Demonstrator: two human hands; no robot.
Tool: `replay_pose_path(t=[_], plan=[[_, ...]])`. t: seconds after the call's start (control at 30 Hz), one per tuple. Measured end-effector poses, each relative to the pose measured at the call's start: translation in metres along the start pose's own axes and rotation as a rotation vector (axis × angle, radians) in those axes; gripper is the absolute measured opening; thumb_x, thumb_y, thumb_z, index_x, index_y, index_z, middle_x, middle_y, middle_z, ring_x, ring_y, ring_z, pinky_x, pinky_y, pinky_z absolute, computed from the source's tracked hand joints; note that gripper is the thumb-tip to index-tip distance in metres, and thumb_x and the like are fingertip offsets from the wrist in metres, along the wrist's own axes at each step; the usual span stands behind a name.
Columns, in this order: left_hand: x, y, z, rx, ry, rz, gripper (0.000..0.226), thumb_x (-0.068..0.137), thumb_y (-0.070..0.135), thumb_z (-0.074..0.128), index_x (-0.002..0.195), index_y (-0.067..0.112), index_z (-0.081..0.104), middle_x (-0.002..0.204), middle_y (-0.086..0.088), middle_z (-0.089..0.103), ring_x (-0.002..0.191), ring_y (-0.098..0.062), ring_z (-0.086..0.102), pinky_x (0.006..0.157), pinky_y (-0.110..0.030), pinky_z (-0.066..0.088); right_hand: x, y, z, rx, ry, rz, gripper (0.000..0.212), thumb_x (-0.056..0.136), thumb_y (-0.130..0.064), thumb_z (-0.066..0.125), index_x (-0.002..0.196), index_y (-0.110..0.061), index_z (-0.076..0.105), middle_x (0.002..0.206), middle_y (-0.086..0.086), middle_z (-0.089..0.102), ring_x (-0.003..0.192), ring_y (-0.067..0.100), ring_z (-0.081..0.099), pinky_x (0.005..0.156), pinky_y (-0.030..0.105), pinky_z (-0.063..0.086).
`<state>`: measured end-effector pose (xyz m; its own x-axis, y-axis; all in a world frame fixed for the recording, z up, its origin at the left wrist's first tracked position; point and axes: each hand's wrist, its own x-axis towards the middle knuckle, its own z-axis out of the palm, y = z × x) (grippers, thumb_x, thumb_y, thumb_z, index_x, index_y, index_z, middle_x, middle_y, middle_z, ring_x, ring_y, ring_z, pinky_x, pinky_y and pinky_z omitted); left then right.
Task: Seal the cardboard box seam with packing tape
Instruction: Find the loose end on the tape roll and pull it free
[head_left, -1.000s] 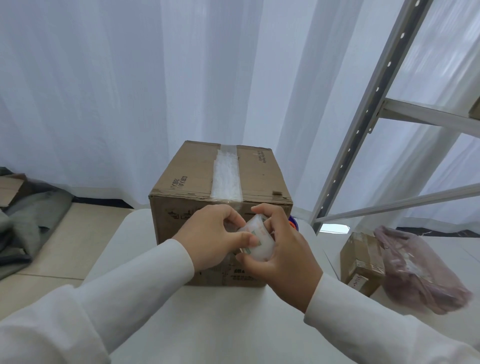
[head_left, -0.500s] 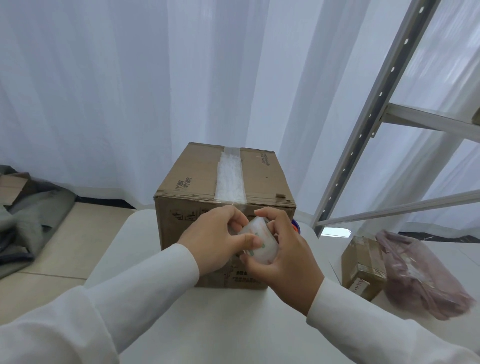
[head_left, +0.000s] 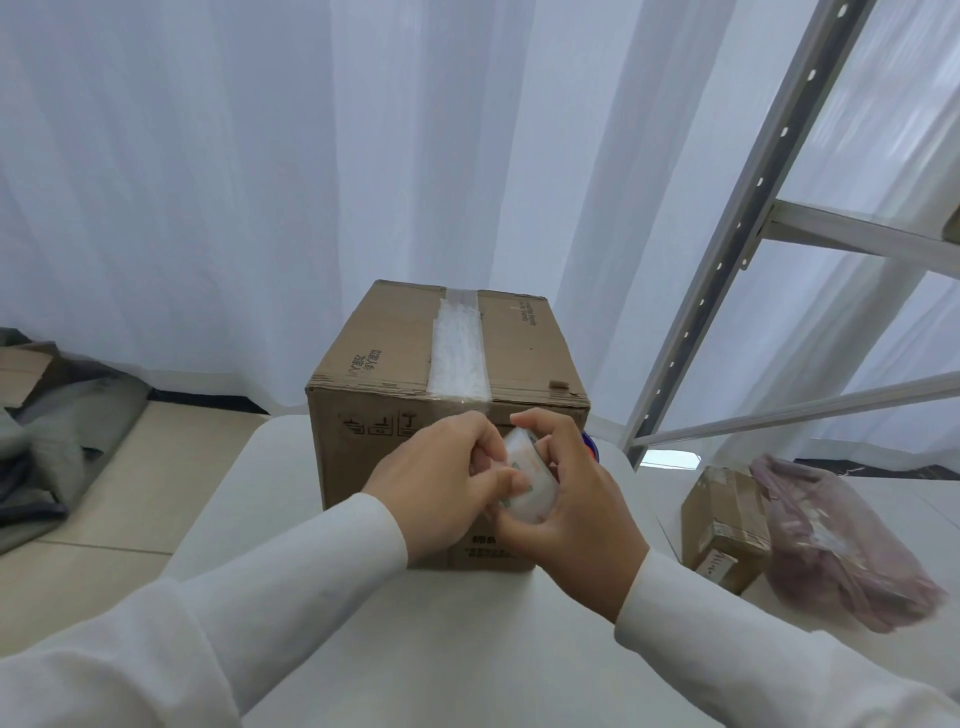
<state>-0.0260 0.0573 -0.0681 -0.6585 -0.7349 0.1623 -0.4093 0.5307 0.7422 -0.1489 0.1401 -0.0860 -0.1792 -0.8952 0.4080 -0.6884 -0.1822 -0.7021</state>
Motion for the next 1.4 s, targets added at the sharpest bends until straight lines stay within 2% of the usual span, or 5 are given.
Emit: replay_pose_path(t=[0.43, 0.67, 1.07, 1.23, 1.4], plan=[[-0.003, -0.002, 0.006, -0.032, -0.024, -0.041, 0.010, 0.077, 0.028, 0.069, 0.071, 0.028, 0.061, 0.069, 0.008, 0.063, 0.067, -0.009, 0.059, 0.074, -0.035, 0.053, -0.002, 0.000, 0.003, -0.038, -0.063, 0.004, 0.060, 0.074, -0.025, 0.073, 0.121, -0.033, 0.035, 0.083, -0.023, 0.046, 0.075, -0.002, 0.054, 0.065, 0.006, 0.046], [0.003, -0.010, -0.002, -0.045, -0.034, -0.089, 0.039, 0.069, 0.043, 0.073, 0.100, 0.026, 0.058, 0.092, 0.008, 0.059, 0.080, -0.008, 0.054, 0.082, -0.034, 0.049, -0.003, 0.001, 0.001, -0.001, -0.076, 0.011, 0.064, 0.074, -0.024, 0.073, 0.118, -0.040, 0.029, 0.087, -0.023, 0.044, 0.078, 0.000, 0.055, 0.067, 0.008, 0.050], [0.003, -0.005, 0.003, -0.170, -0.071, 0.017, 0.017, 0.075, 0.030, 0.071, 0.082, 0.026, 0.056, 0.078, 0.007, 0.055, 0.064, -0.006, 0.048, 0.064, -0.023, 0.043, -0.001, 0.007, -0.004, 0.056, -0.052, 0.000, 0.068, 0.071, -0.023, 0.075, 0.121, -0.039, 0.034, 0.082, -0.014, 0.053, 0.078, 0.002, 0.057, 0.063, 0.014, 0.051], [0.013, -0.017, -0.013, -0.280, -0.353, -0.093, 0.054, 0.064, 0.059, 0.061, 0.113, 0.043, 0.045, 0.113, 0.019, 0.052, 0.101, 0.004, 0.052, 0.087, -0.018, 0.044, 0.002, 0.007, -0.012, 0.275, -0.172, 0.078, 0.079, 0.065, -0.018, 0.073, 0.127, -0.043, 0.030, 0.083, -0.014, 0.058, 0.073, 0.000, 0.062, 0.060, 0.013, 0.049], [0.014, -0.026, -0.019, -0.421, -0.479, -0.185, 0.043, 0.063, 0.059, 0.065, 0.104, 0.046, 0.060, 0.112, 0.008, 0.068, 0.108, -0.017, 0.060, 0.103, -0.040, 0.040, 0.004, 0.013, -0.023, 0.331, -0.293, 0.122, 0.079, 0.056, -0.031, 0.075, 0.122, -0.047, 0.035, 0.089, -0.017, 0.060, 0.088, 0.007, 0.066, 0.070, 0.021, 0.054]])
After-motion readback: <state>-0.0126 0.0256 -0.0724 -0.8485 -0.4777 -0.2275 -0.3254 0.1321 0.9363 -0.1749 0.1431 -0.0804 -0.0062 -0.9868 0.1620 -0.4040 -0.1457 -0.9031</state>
